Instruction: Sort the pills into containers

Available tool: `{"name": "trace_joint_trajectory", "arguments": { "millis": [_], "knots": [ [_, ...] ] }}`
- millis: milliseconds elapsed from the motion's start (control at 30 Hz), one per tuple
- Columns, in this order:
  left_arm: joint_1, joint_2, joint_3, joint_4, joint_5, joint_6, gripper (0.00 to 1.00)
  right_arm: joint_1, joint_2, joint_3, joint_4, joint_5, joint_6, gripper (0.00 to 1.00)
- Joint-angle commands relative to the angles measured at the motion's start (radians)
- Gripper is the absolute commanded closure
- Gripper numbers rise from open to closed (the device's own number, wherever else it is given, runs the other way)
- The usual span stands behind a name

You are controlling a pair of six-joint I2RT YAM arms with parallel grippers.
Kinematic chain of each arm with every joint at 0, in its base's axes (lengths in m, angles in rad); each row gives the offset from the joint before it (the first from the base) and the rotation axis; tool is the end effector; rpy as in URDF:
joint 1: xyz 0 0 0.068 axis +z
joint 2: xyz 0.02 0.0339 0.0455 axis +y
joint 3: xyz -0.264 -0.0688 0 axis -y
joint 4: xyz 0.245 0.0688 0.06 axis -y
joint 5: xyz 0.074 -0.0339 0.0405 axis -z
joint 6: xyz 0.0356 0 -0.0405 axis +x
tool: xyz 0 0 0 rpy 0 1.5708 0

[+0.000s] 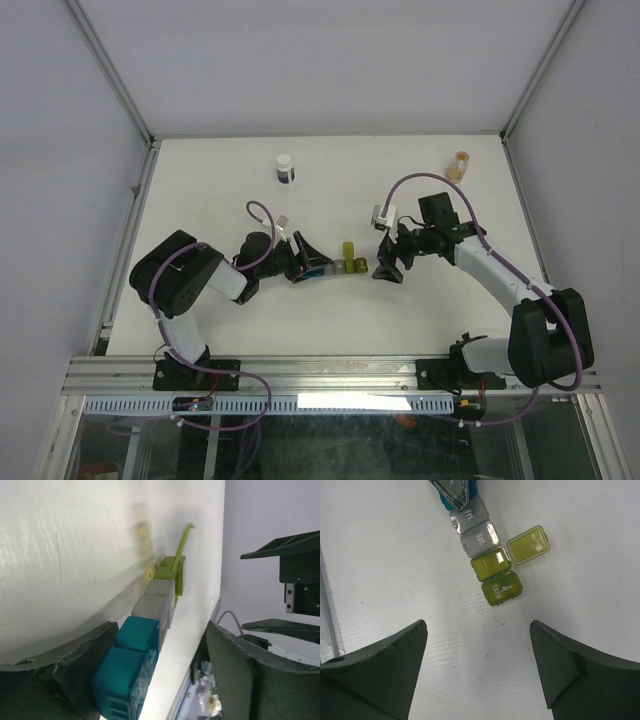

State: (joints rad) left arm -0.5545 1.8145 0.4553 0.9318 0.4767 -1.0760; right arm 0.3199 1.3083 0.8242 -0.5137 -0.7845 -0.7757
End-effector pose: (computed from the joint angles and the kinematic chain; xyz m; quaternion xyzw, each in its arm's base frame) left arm 0.2379 -0.1666 0.0990 -0.0873 0.8225 -0.5188 0.2160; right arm 0.2295 0.1025 0.2242 -0.5539 0.7004 0.2982 0.3372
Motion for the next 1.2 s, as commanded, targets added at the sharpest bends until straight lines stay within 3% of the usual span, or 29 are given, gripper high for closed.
{"name": "trace_joint_trajectory", "arguments": {
  "millis": [0, 100, 367, 667, 833, 967, 1167],
  "knots": [
    [0.013, -0.098, 0.022, -0.172, -0.11, 0.124, 0.2, -0.001, -0.01, 0.019, 0.017, 0.002, 0.009, 0.14],
    [0.017, -0.166, 0.02, -0.311, -0.19, 0.199, 0.12, -0.002, -0.012, 0.02, 0.015, 0.005, 0.012, 0.14],
    [0.018, -0.321, 0.007, -0.57, -0.395, 0.327, 0.05, -0.045, -0.029, 0.028, 0.015, 0.001, 0.028, 0.14],
    [0.018, -0.669, -0.061, -0.679, -0.576, 0.461, 0.01, -0.207, -0.07, 0.045, 0.064, -0.023, 0.126, 0.14],
    [0.019, -0.862, -0.108, -0.62, -0.555, 0.517, 0.01, -0.353, -0.121, 0.058, 0.205, 0.059, 0.256, 0.11],
    [0.019, -0.977, -0.125, -0.579, -0.474, 0.533, 0.01, -0.433, -0.094, 0.14, 0.321, 0.19, 0.351, 0.01],
    [0.019, -1.036, -0.147, -0.604, -0.418, 0.54, 0.01, -0.5, 0.188, 0.454, 0.244, 0.26, 0.42, 0.01]
  ]
}}
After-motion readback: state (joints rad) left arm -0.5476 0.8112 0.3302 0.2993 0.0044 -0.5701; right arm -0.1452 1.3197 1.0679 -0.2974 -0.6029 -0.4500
